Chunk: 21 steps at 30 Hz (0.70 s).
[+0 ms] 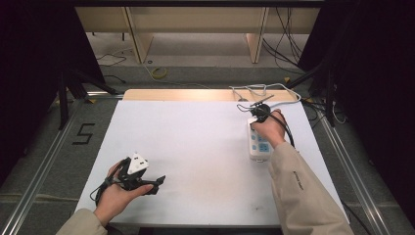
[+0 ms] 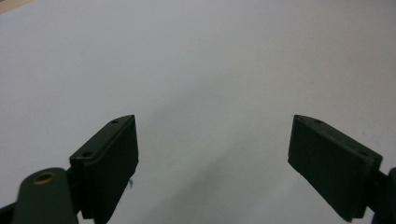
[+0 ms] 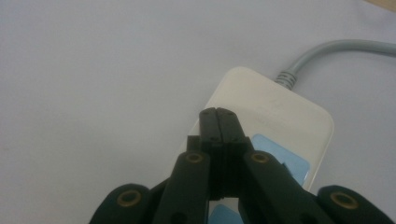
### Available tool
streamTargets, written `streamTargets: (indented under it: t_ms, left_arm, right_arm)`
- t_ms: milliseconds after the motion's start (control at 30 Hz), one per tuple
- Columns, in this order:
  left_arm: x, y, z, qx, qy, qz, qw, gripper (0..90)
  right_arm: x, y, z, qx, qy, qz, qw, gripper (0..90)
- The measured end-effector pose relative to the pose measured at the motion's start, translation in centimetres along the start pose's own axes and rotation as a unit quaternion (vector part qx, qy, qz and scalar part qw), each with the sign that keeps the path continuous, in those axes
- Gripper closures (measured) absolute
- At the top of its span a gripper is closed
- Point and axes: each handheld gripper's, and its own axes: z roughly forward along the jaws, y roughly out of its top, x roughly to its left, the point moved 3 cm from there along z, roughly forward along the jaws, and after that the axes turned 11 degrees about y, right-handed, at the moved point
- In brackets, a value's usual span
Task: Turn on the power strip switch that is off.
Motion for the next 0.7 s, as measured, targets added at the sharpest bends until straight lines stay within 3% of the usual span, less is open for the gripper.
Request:
streamTargets:
  t_ms: [700]
  left_arm:
    - [-0.02, 0.00, 0.01, -0.001, 0.000, -0.003, 1.0000, 15.7]
  right_arm:
    - [-0.10, -0.07, -0.05, -0.007, 0.001, 0.010, 0.9999, 90.0]
